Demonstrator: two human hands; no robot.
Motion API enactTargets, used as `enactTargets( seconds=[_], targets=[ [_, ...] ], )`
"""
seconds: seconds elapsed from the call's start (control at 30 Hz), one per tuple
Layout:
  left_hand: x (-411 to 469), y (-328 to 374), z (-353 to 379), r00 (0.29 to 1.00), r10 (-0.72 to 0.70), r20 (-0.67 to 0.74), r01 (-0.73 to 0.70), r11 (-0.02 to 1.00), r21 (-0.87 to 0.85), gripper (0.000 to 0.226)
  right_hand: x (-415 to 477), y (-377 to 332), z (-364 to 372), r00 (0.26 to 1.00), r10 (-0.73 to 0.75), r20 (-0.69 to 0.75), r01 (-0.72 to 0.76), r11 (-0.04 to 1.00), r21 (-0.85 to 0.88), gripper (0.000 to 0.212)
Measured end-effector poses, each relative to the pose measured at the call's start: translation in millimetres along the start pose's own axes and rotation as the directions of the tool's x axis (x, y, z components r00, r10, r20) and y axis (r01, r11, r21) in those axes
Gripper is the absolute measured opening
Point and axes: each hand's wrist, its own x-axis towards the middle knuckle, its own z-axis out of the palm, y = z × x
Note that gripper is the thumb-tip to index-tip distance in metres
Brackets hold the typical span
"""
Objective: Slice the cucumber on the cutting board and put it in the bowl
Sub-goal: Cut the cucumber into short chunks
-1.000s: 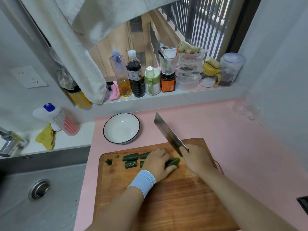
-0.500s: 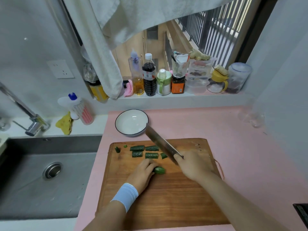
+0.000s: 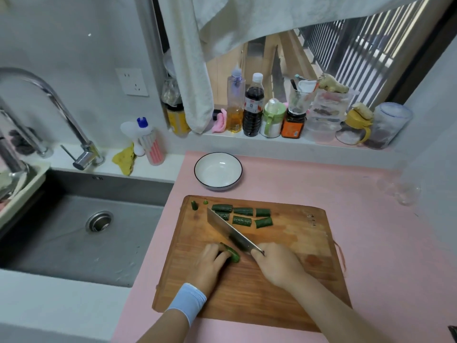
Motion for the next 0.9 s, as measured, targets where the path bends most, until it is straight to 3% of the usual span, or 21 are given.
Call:
enactTargets(
  seconds=[0.2,0.4,0.9],
  targets=[
    [0,3,3,0.999,-0.018,-0.032,0.015,0.995,-0.096,0.025,-3,-3,11,0.999,0.019,0.03,-0.02,1.0,0.017,0.03],
    [1,0,5,0.992,0.112,-0.051,-0.115,0.992,-0.055,0.02,-6,-7,10,1.0,0.009,0.02,-0.009,1.0,-0.01,0.028],
    [1,-5,6,0.996,0.08,-0.035,-0.083,0.991,-0.106,0.02,-25,-34,1,0.999,-0.027,-0.033,0.025,0.997,-0.076,0.029]
  ],
)
